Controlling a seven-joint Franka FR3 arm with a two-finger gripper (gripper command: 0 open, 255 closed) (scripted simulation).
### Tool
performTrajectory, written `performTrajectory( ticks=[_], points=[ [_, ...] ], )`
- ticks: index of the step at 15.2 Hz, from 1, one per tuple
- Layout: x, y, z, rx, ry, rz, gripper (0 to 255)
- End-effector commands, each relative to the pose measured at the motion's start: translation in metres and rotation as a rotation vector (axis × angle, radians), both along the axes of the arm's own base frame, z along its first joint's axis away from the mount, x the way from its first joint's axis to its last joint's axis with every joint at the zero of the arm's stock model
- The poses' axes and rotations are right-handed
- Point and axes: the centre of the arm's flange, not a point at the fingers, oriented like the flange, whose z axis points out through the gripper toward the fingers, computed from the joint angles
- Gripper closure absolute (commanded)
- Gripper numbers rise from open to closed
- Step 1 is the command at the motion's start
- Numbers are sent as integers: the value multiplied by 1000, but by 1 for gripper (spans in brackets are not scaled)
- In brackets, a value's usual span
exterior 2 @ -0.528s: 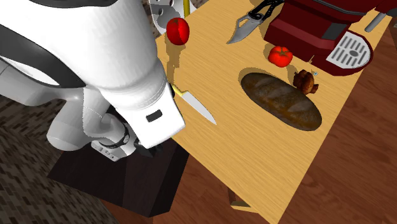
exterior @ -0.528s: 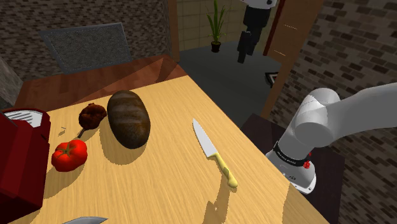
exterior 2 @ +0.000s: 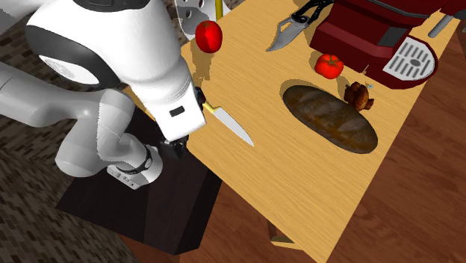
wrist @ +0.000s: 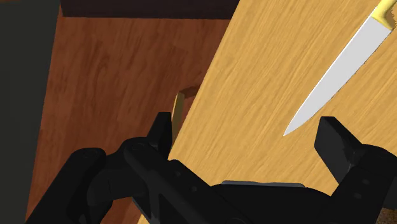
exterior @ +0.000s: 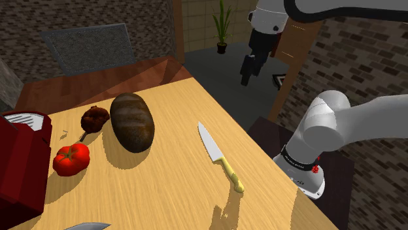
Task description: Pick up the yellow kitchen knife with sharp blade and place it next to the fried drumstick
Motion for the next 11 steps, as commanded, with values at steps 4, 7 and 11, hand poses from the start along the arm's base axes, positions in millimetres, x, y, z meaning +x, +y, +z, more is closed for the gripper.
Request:
performTrajectory(
  ticks=[4,7,11],
  points=[
    [-30,50,-42,0,-31,-71,0],
    [-44,80,-66,0,-49,-112,0],
    [-60,121,-99,1,-73,-166,0]
  ],
)
